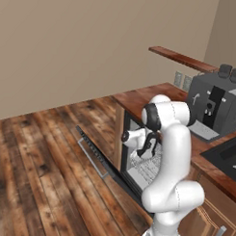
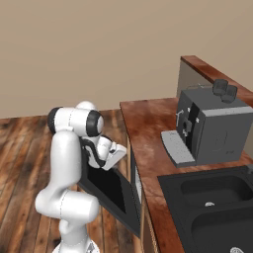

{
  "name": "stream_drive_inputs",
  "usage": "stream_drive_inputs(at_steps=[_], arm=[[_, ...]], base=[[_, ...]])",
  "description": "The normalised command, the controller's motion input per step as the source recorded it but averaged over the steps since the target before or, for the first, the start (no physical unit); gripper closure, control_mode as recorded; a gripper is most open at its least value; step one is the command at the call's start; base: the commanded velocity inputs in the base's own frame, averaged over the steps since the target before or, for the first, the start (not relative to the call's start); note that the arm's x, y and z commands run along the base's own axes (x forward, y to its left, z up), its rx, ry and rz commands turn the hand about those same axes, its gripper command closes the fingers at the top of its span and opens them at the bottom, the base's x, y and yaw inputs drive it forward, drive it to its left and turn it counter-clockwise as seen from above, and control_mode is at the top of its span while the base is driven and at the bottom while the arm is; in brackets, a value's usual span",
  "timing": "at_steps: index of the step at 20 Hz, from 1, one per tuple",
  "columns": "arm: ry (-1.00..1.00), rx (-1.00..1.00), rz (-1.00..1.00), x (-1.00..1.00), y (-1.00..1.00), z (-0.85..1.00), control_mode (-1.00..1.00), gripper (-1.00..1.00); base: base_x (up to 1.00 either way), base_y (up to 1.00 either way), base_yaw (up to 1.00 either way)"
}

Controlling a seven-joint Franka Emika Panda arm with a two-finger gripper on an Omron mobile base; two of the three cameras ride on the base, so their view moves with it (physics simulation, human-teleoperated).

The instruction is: Open the dishwasher door and pull out the top rack.

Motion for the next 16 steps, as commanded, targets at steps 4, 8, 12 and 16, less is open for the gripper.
stream_drive_inputs(at_steps=[4,8,12,16], arm=[[-0.04,0.0,0.0,0.26,-0.21,-0.22,-1.0,-1.0],[-0.03,0.0,0.0,0.24,-0.17,-0.22,-1.0,-1.0],[-0.01,0.0,0.0,0.25,-0.14,-0.23,-1.0,-1.0],[0.0,0.0,0.0,0.22,-0.13,-0.26,-1.0,-1.0]], base=[[0.0,0.0,0.0],[0.0,0.0,0.0],[0.0,0.0,0.0],[0.0,0.0,0.0]])
